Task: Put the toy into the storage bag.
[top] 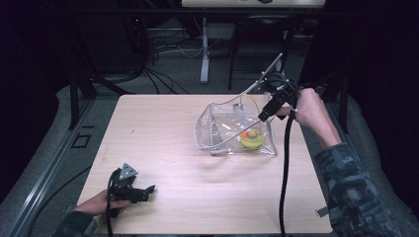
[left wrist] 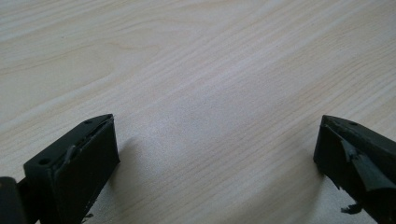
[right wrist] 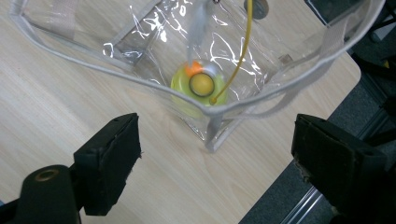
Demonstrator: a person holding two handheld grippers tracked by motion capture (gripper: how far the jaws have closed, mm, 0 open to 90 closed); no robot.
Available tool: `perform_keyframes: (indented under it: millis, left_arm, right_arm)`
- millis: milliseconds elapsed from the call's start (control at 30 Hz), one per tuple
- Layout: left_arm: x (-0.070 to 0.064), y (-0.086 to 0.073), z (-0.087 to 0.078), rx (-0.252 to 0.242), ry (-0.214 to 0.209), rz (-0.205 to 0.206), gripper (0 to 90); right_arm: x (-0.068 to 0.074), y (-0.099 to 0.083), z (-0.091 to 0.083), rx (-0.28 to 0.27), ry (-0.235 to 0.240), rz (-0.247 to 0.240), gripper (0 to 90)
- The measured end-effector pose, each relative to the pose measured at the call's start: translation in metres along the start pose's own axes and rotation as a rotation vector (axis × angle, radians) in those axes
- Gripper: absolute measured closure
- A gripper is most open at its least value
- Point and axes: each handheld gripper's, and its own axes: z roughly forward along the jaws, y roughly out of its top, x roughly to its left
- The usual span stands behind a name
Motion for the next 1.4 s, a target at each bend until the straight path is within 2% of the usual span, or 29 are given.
perform_keyframes:
  millis: [100, 167, 433, 467, 533, 600, 767, 867, 900, 933, 1000, 1167, 1267, 1367, 1400]
  left_arm:
    - [0.0, 0.0, 0.0, 0.0, 0.0, 0.0, 0.0]
    - [0.0, 0.0, 0.0, 0.0, 0.0, 0.0, 0.0]
    - [0.0, 0.0, 0.0, -0.005, 0.002, -0.001, 0.0]
    - [0.0, 0.0, 0.001, -0.007, 0.003, -0.002, 0.0]
    - [0.0, 0.0, 0.001, -0.008, 0.003, -0.001, 0.0]
    - [0.0, 0.0, 0.001, -0.009, 0.003, -0.004, 0.0]
    - [0.0, 0.0, 0.001, -0.008, 0.004, -0.001, 0.0]
    - [0.0, 0.0, 0.001, -0.008, 0.004, 0.001, 0.0]
    - [0.0, 0.0, 0.001, -0.008, 0.003, -0.001, 0.0]
    - [0.0, 0.0, 0.001, -0.008, 0.004, -0.001, 0.0]
    - [0.0, 0.0, 0.001, -0.008, 0.004, -0.001, 0.0]
    - [0.0, 0.0, 0.001, -0.007, 0.003, -0.001, 0.0]
    - [0.0, 0.0, 0.001, -0.008, 0.004, -0.001, 0.0]
    - [0.0, 0.0, 0.001, -0.008, 0.005, -0.001, 0.0]
    - [0.0, 0.0, 0.001, -0.008, 0.004, -0.001, 0.0]
  right_arm:
    - [-0.002, -0.01, 0.001, -0.006, -0.011, 0.009, 11.4]
    - [-0.003, -0.021, 0.004, -0.005, -0.01, 0.024, 5.3]
    - [-0.004, -0.049, 0.014, 0.006, -0.001, 0.057, 4.5]
    - [-0.004, -0.059, 0.019, 0.008, 0.003, 0.068, 4.2]
    - [-0.005, -0.062, 0.02, 0.018, 0.008, 0.07, 4.1]
    - [-0.005, -0.075, 0.03, 0.023, 0.019, 0.091, 3.6]
    - [-0.006, -0.092, 0.045, 0.021, 0.033, 0.124, 3.6]
    - [-0.004, -0.107, 0.065, 0.034, 0.065, 0.155, 3.4]
    - [-0.004, -0.107, 0.065, 0.034, 0.065, 0.155, 3.4]
    - [-0.002, -0.115, 0.075, 0.04, 0.073, 0.167, 3.4]
    - [-0.002, -0.117, 0.078, 0.056, 0.073, 0.163, 3.8]
    - [0.005, -0.131, 0.099, 0.088, 0.086, 0.168, 3.5]
    - [0.009, -0.14, 0.112, 0.098, 0.101, 0.189, 3.1]
    - [0.009, -0.141, 0.114, 0.109, 0.101, 0.186, 2.9]
    - [0.008, -0.145, 0.119, 0.134, 0.106, 0.173, 2.8]
